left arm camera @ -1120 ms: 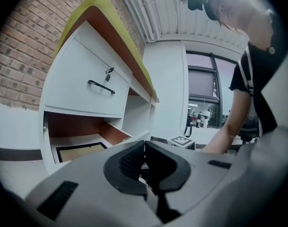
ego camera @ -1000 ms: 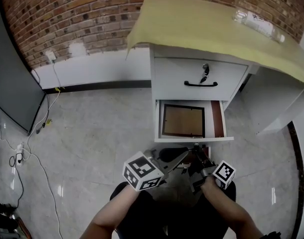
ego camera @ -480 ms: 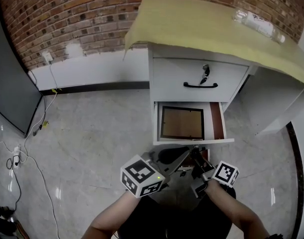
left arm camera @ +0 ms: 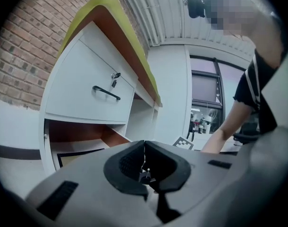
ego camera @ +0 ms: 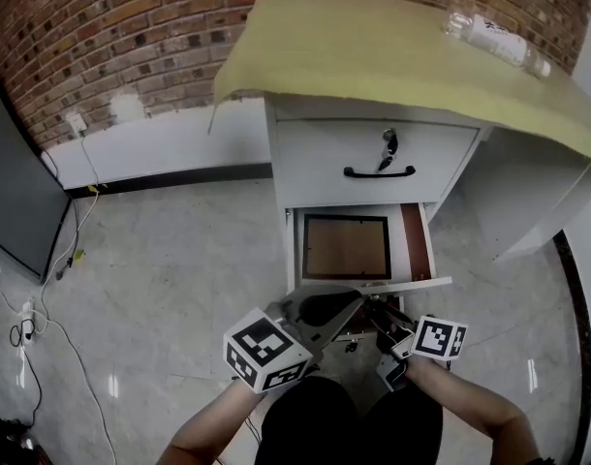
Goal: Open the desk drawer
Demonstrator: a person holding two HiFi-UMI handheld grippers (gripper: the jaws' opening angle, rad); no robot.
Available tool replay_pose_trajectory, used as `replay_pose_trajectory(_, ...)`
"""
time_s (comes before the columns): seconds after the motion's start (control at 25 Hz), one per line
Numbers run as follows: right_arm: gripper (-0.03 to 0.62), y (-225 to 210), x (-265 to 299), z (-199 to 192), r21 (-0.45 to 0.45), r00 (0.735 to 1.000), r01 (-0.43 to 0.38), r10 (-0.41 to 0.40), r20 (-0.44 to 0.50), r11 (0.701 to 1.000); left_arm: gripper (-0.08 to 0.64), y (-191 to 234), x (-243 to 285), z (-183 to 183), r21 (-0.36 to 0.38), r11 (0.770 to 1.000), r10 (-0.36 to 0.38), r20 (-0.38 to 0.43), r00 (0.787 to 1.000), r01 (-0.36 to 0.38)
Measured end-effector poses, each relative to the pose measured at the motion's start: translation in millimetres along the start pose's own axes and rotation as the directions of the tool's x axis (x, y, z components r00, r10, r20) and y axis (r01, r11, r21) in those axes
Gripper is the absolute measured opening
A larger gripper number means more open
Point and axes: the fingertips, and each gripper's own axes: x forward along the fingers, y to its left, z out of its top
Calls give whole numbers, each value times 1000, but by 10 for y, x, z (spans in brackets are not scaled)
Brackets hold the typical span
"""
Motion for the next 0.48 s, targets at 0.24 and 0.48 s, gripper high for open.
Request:
replay_pose_trajectory(0.24,127,46,-104,36,117,999,12,-7,-43,993,11,10,7,-14,-28,999,29,-20,999,-30)
replay_pose_trajectory(0.48,88,312,-407,52,91,999,-23,27,-35,996,11,-23,-52,-9,-65,995,76,-23,997,-77)
